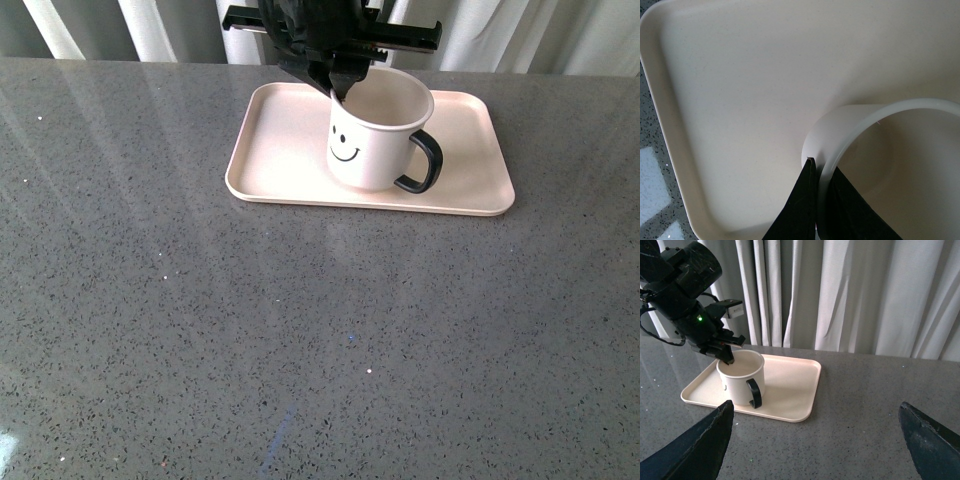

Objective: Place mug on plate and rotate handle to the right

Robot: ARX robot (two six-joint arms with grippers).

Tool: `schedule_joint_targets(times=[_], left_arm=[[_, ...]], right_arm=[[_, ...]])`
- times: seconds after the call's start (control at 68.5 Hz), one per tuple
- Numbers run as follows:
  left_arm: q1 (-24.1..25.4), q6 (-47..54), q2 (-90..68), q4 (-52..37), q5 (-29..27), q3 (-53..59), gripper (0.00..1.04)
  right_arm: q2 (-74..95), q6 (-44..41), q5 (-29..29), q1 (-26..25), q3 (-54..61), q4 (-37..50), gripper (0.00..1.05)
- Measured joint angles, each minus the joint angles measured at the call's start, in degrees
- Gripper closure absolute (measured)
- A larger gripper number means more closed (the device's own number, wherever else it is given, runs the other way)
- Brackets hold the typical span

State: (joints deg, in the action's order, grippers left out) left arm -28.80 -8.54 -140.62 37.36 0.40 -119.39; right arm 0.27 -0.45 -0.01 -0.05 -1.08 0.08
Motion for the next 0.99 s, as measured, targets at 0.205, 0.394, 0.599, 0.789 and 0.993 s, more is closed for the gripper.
schedule_joint_targets(times=[0.205, 0.394, 0.599, 0.789, 0.993], left_arm=[[0.15, -0.72, -0.28, -0.92, 0.28, -0.26, 1.03], [0.24, -1.42, -0.94, -1.81, 1.09, -0.26, 1.03], [0.31, -1.84, -1.57, -2.19, 1.27, -0.26, 1.03], [0.31, -2.03, -1.57, -2.99, 1.57, -0.15, 0.93], [0.31, -2.03, -0.70, -4.52, 2.01, 2.64, 0.61]], right_arm=[[0.00, 0.00, 0.00, 0.00, 0.00, 0.00, 0.09], [0.00, 0.00, 0.02, 0.00, 0.00, 0.00, 0.09], [0.00, 0.00, 0.00, 0.00, 0.00, 0.00, 0.09], [0.00, 0.00, 0.00, 0.00, 0.00, 0.00, 0.09], [0.00, 0.00, 0.00, 0.00, 0.00, 0.00, 0.09]])
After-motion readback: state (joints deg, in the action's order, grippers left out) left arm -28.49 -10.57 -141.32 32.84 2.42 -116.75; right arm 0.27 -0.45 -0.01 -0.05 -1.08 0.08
